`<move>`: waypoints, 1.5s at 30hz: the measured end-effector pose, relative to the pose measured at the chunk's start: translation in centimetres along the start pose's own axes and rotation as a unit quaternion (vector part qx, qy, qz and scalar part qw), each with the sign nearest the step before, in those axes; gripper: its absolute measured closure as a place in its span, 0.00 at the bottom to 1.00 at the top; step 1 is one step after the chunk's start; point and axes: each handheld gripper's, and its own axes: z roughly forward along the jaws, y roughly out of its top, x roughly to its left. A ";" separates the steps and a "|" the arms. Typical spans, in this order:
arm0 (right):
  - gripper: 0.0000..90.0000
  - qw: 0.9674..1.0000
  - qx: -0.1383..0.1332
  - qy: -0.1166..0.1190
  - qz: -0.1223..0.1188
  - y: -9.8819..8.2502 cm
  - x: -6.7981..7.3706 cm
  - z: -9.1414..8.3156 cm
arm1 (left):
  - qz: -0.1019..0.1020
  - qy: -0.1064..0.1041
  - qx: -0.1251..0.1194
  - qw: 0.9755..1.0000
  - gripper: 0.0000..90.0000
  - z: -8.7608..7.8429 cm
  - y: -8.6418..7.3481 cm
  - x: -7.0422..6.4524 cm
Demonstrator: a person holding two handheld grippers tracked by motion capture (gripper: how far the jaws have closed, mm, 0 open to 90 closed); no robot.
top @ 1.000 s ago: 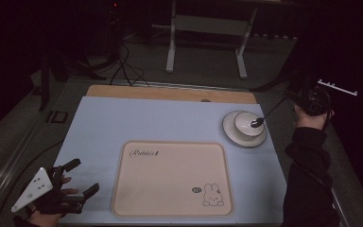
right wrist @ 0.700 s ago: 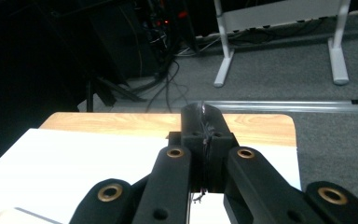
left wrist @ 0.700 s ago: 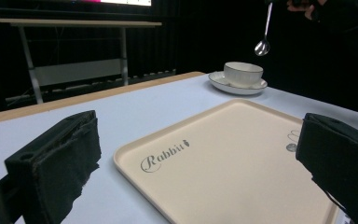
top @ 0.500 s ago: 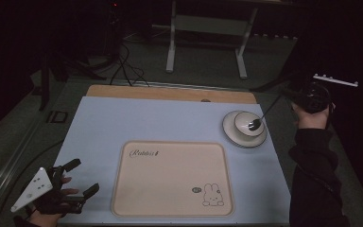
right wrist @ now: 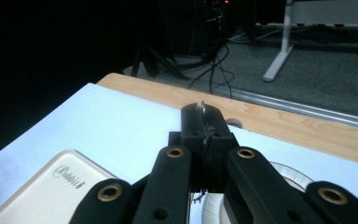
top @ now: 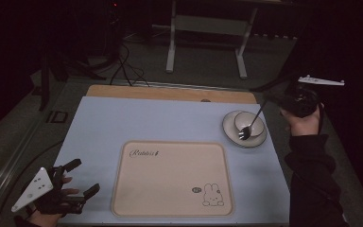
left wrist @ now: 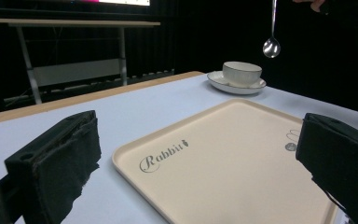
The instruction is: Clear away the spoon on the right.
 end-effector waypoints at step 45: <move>1.00 0.963 0.117 0.220 -0.105 -6.4 13.4 5.6 | 0.000 -0.028 0.000 1.000 0.00 1.2 0.1 0.1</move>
